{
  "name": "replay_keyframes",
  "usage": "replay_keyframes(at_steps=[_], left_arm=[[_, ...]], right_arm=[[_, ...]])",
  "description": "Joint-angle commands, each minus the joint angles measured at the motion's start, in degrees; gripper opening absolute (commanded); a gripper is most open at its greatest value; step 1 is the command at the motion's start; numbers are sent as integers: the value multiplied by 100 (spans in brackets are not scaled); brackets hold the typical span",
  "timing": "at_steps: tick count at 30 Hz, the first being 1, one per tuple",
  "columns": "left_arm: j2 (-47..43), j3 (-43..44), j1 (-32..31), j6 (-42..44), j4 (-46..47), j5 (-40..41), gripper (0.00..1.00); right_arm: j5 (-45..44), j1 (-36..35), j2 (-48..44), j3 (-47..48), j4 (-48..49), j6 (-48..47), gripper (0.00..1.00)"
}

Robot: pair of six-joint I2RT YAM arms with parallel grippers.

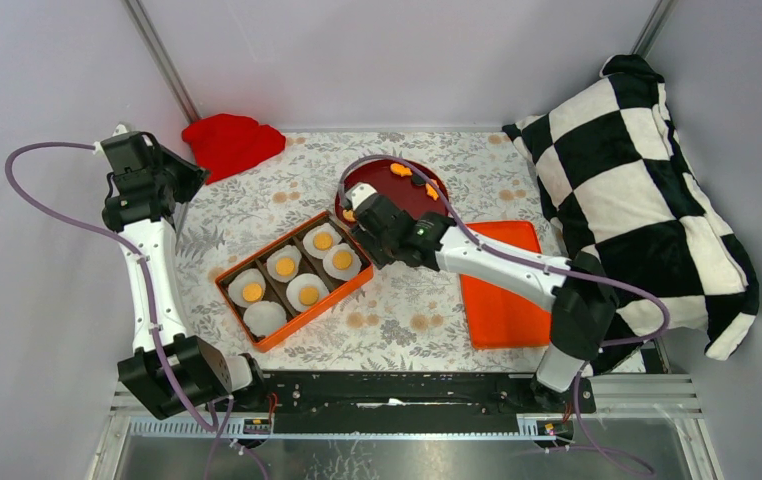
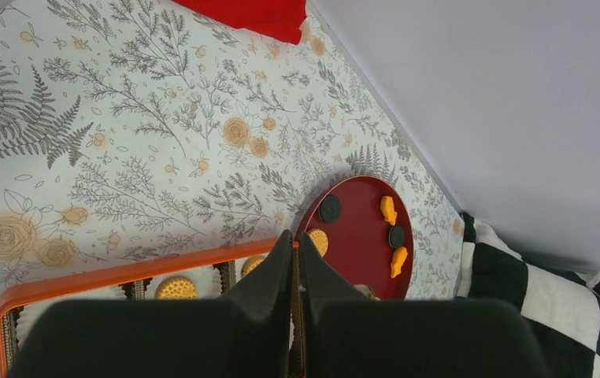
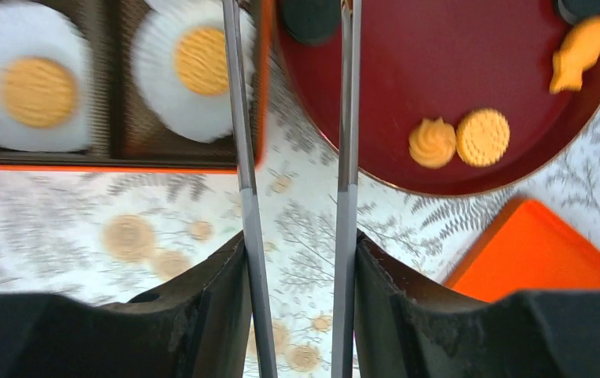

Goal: Pack the cookies

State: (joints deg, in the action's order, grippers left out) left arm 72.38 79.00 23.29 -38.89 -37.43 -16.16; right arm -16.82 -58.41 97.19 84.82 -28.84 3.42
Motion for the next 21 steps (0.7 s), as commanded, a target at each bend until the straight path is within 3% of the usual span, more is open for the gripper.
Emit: replay_keyframes(at_steps=[1,12,21], left_arm=[[-10,-83,-30,42,220,-108,8],[4,-79,-44,35,219,-80,8],[-12,-98,-51,53,219,-115,8]], right_arm=[[-151,404,315,-328,198,-35,50],[205,712,1165,-52,409,-122,52],[266,866,1811,692,328,31,52]])
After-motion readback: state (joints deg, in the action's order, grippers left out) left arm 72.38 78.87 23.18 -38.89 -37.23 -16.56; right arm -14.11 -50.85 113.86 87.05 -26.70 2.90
